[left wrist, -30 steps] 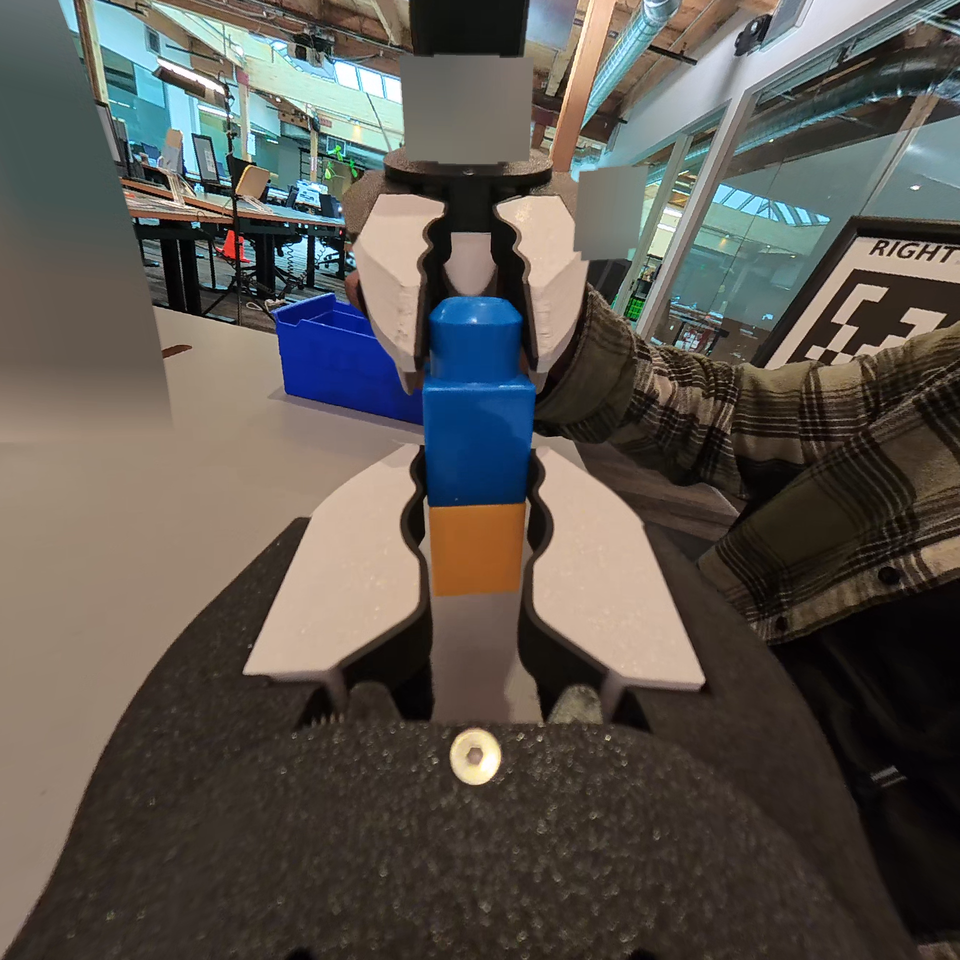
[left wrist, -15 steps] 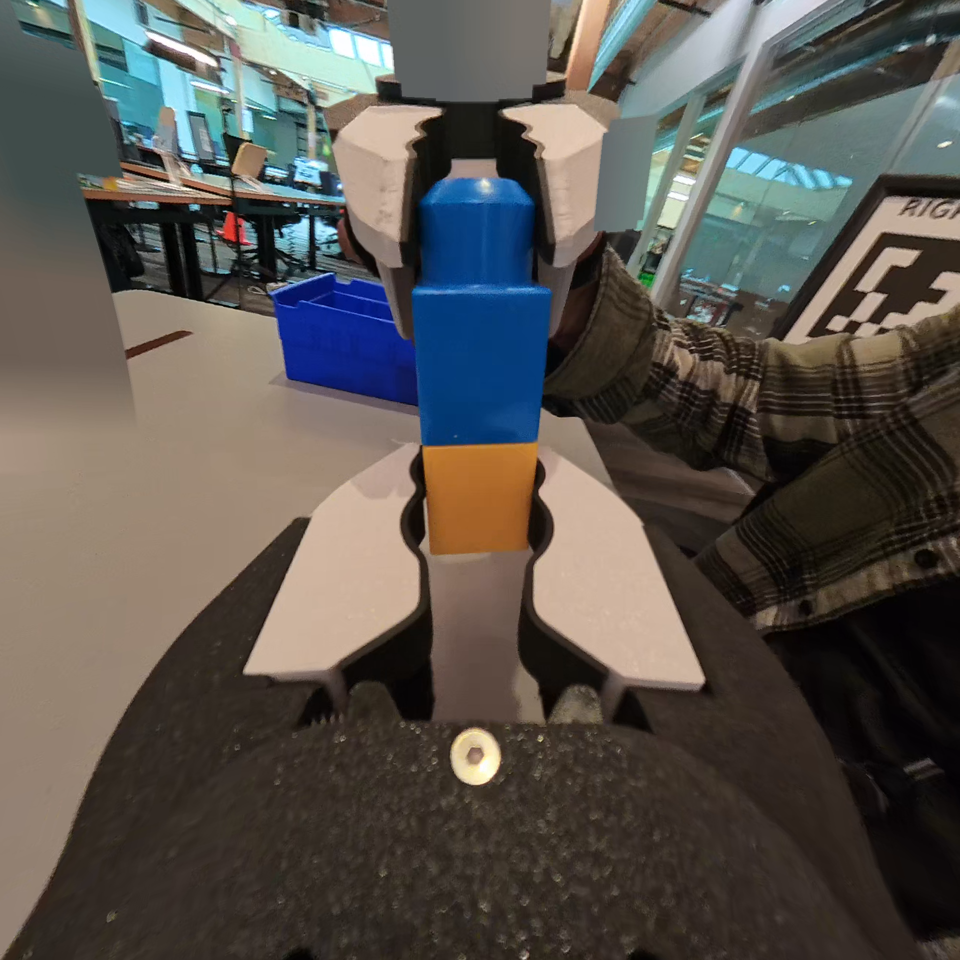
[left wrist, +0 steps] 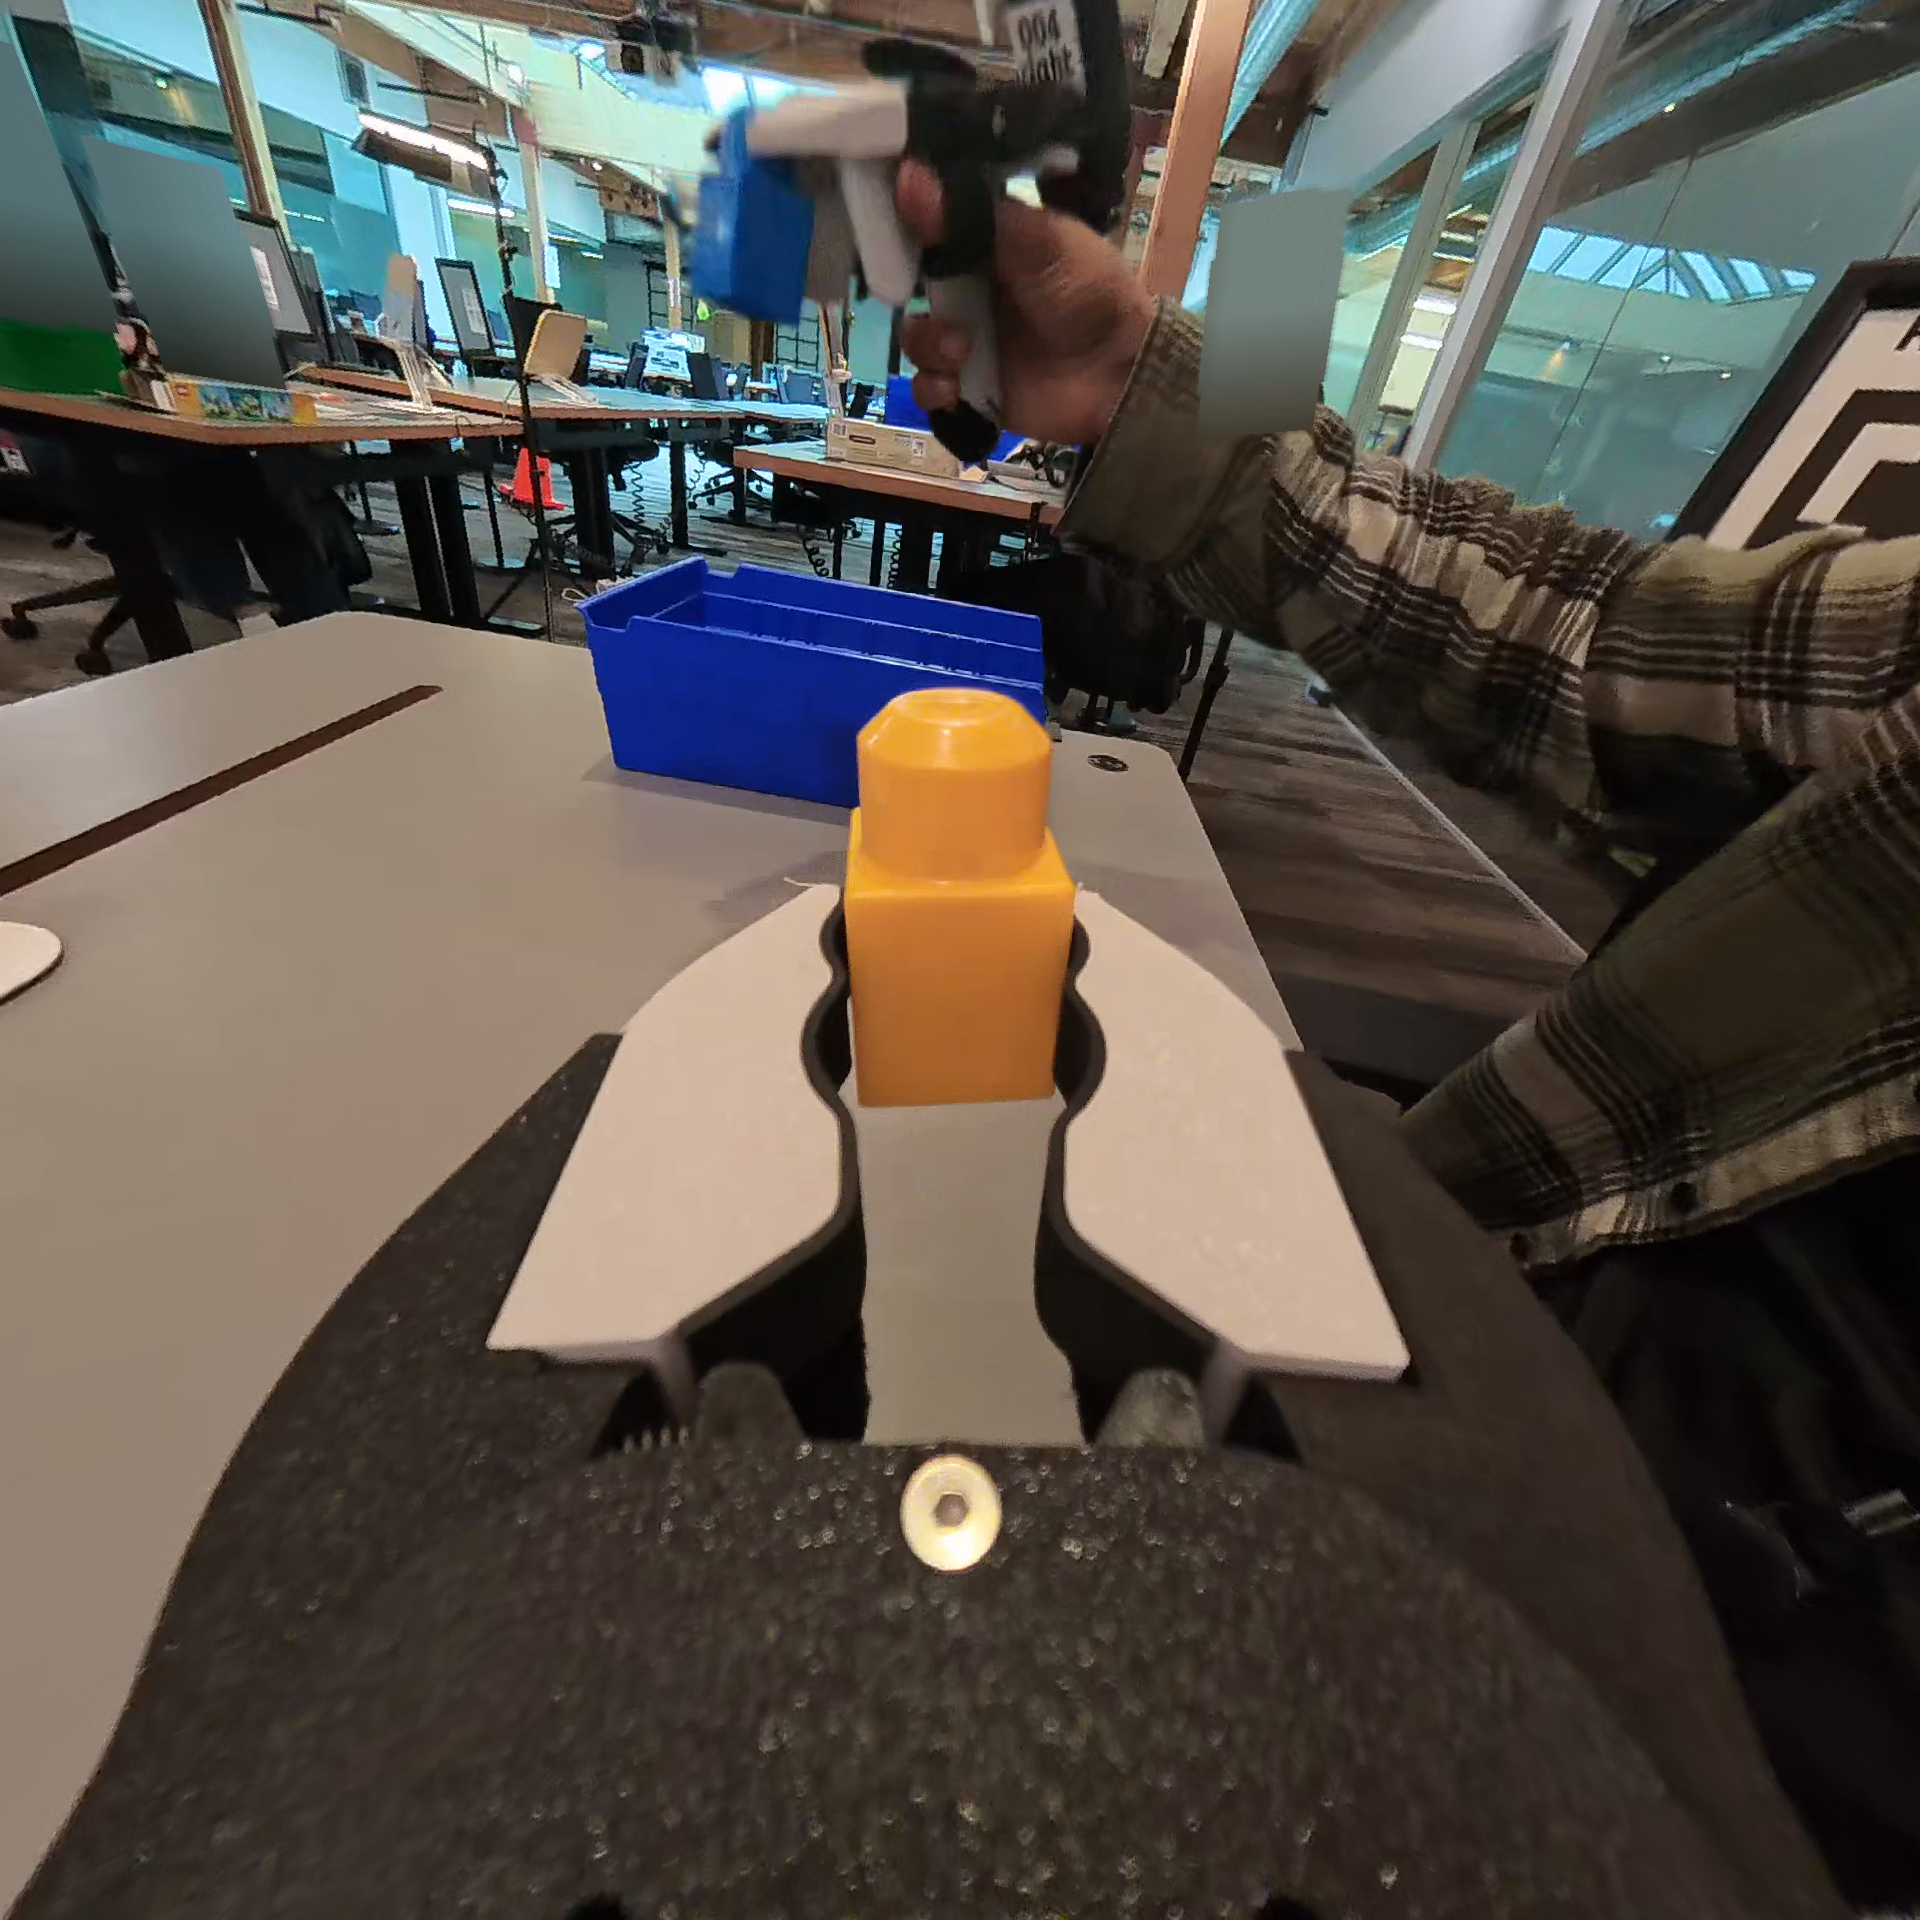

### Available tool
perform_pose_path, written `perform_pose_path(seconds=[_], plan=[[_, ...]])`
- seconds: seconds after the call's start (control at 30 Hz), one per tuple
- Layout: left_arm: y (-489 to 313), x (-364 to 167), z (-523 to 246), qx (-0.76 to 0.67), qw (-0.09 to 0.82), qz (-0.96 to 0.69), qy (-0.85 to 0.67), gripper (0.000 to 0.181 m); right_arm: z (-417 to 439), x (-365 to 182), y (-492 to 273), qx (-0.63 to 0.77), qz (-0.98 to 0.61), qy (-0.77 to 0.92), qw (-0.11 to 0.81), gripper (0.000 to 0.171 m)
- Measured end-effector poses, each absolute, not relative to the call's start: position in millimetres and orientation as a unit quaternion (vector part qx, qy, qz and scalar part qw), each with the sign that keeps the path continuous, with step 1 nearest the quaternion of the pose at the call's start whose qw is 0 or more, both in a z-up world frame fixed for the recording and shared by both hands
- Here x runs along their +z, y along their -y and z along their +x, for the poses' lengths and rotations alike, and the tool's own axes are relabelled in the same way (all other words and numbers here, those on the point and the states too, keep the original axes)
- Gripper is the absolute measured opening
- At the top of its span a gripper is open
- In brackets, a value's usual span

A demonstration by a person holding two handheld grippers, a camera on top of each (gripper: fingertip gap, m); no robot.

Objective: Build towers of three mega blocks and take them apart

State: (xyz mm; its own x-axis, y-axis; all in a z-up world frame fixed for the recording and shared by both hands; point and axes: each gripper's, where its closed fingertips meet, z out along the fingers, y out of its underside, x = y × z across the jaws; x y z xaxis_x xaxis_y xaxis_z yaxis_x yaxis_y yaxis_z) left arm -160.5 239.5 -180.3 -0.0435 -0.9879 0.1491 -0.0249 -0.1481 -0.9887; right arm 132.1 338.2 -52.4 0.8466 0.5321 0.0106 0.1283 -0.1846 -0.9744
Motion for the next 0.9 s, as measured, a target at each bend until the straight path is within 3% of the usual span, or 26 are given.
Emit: perform_pose_path(seconds=[0.13, 0.37, 0.47, 0.53, 0.6, 0.7, 0.9], plan=[[-231, -182, -153, -0.542, 0.436, -0.523, -0.493, 0.036, 245, -113, -334, 0.118, -0.811, 0.099, 0.565, 0.029], [-236, -190, -153, -0.537, 0.432, -0.534, -0.490, 0.036, 305, -220, -330, 0.076, -0.874, 0.040, 0.477, 0.029], [-241, -189, -157, -0.543, 0.431, -0.539, -0.479, 0.036, 309, -237, -327, 0.079, -0.882, 0.039, 0.463, 0.030], [-243, -188, -159, -0.547, 0.431, -0.539, -0.474, 0.036, 310, -230, -327, 0.081, -0.876, 0.037, 0.474, 0.047], [-244, -188, -160, -0.546, 0.432, -0.540, -0.473, 0.036, 305, -209, -327, 0.075, -0.865, 0.051, 0.493, 0.053], [-244, -188, -159, -0.545, 0.432, -0.542, -0.473, 0.036, 254, -162, -327, 0.098, -0.837, 0.121, 0.525, 0.054], [-239, -188, -155, -0.545, 0.430, -0.535, -0.480, 0.036, 6, -107, -291, 0.265, -0.720, 0.394, 0.506, 0.056]])
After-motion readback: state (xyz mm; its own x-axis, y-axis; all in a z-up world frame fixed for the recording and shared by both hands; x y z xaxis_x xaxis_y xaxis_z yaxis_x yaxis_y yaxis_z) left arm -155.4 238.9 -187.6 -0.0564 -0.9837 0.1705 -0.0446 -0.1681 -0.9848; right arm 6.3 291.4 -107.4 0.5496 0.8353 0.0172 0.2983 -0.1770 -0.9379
